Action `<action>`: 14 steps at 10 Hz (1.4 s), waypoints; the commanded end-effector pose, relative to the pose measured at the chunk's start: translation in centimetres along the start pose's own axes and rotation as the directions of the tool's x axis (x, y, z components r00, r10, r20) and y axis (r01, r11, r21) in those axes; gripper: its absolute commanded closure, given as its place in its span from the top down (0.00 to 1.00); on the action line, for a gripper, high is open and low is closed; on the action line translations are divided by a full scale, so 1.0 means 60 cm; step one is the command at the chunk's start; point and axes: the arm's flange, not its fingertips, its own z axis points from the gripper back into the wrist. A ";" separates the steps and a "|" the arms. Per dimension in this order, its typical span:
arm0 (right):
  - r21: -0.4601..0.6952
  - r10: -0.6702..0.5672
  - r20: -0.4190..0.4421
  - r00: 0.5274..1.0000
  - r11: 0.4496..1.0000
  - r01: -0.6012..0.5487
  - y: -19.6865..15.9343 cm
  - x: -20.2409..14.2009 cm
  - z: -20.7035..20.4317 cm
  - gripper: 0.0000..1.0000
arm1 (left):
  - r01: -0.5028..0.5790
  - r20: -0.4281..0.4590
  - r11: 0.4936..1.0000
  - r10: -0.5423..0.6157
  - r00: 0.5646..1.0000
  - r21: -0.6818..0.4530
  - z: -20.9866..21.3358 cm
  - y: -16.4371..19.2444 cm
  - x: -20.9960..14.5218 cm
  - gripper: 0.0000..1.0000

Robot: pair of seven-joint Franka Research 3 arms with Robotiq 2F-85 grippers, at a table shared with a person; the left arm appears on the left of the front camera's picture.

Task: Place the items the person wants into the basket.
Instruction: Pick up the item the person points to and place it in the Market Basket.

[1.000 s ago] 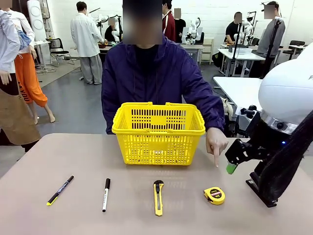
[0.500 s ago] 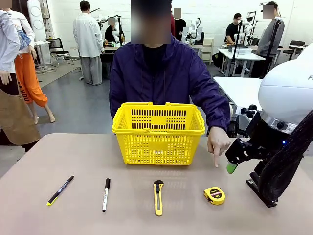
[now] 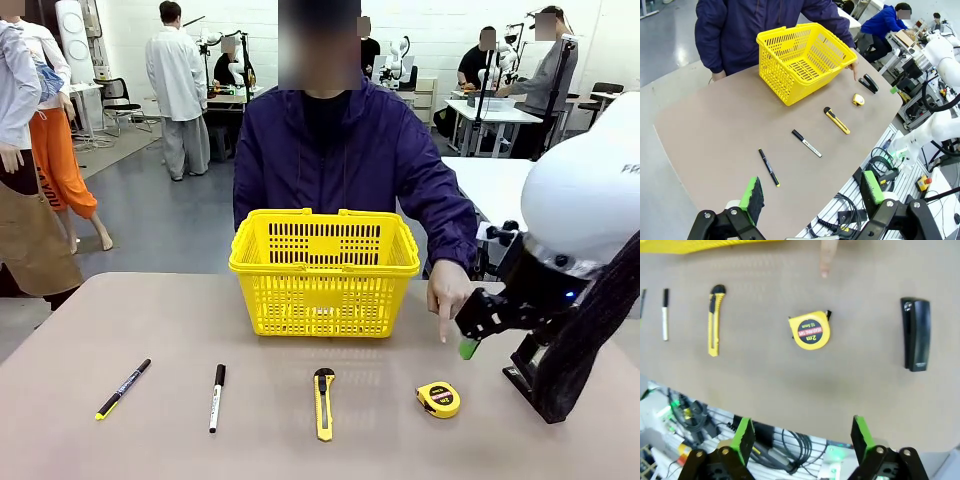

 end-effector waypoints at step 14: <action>-0.236 0.163 -0.076 0.984 0.956 -0.176 0.076 0.131 -0.246 1.00 | 0.010 0.015 1.000 -0.010 1.000 -0.012 0.001 0.002 -0.001 1.00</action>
